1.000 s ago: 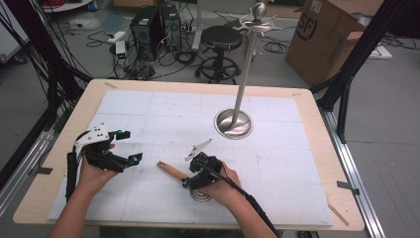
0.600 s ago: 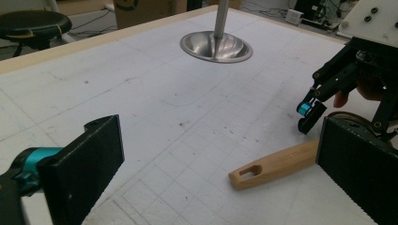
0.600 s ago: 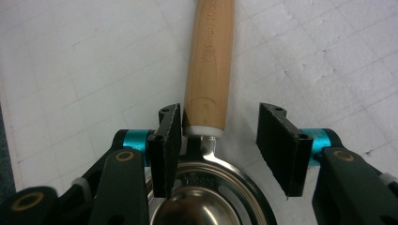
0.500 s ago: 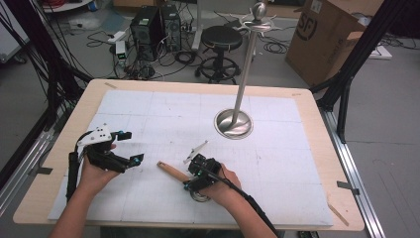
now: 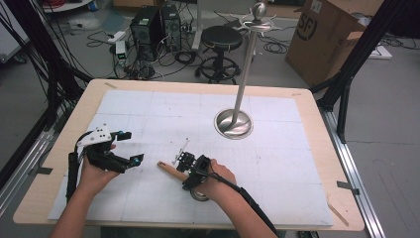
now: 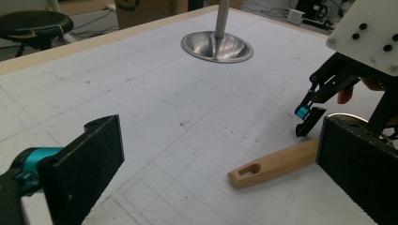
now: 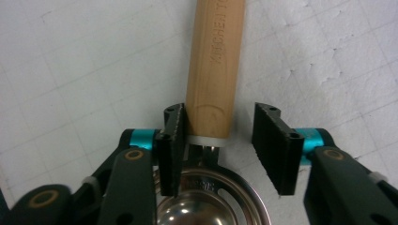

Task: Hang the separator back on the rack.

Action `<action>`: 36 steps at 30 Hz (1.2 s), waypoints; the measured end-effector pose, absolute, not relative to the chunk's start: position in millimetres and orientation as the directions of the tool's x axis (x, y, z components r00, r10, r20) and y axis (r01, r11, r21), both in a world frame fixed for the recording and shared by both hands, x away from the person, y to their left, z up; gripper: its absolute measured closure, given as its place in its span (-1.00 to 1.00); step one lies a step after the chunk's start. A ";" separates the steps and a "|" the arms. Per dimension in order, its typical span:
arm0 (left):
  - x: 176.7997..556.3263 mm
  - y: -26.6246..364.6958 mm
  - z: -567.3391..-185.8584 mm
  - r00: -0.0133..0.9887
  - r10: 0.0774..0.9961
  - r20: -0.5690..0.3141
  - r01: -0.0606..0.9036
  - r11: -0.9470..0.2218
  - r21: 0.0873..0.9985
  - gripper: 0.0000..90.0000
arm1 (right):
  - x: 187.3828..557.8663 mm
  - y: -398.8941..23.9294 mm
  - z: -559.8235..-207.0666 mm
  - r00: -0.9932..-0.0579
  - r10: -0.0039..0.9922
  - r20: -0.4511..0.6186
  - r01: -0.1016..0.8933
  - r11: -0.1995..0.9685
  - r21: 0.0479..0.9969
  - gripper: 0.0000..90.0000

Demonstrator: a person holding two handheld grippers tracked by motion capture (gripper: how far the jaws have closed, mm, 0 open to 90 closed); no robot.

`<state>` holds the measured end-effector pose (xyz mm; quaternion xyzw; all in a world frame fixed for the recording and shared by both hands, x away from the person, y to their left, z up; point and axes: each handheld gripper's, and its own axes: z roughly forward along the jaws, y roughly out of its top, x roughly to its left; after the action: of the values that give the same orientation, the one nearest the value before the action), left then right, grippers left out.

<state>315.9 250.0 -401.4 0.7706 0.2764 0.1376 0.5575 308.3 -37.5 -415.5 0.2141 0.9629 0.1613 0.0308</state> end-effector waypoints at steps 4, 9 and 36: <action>316.1 250.6 -401.5 0.810 0.579 -0.096 0.273 -0.227 0.935 -0.96 | 313.1 -40.1 -414.4 -0.906 0.422 0.032 0.409 0.854 0.322 0.49; 316.4 250.7 -401.8 0.809 0.579 -0.097 0.274 -0.227 0.935 -0.96 | 314.6 -40.9 -414.2 -0.909 0.415 0.037 0.404 0.856 0.321 0.51; 316.6 252.0 -401.2 0.808 0.580 -0.100 0.274 -0.221 0.936 -0.96 | 318.1 -114.5 -369.6 -0.870 0.491 0.041 0.419 0.693 0.587 0.54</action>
<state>316.6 252.0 -401.2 0.7691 0.2776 0.1370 0.5592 318.1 -114.5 -369.6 0.2477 0.9182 0.3033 0.0596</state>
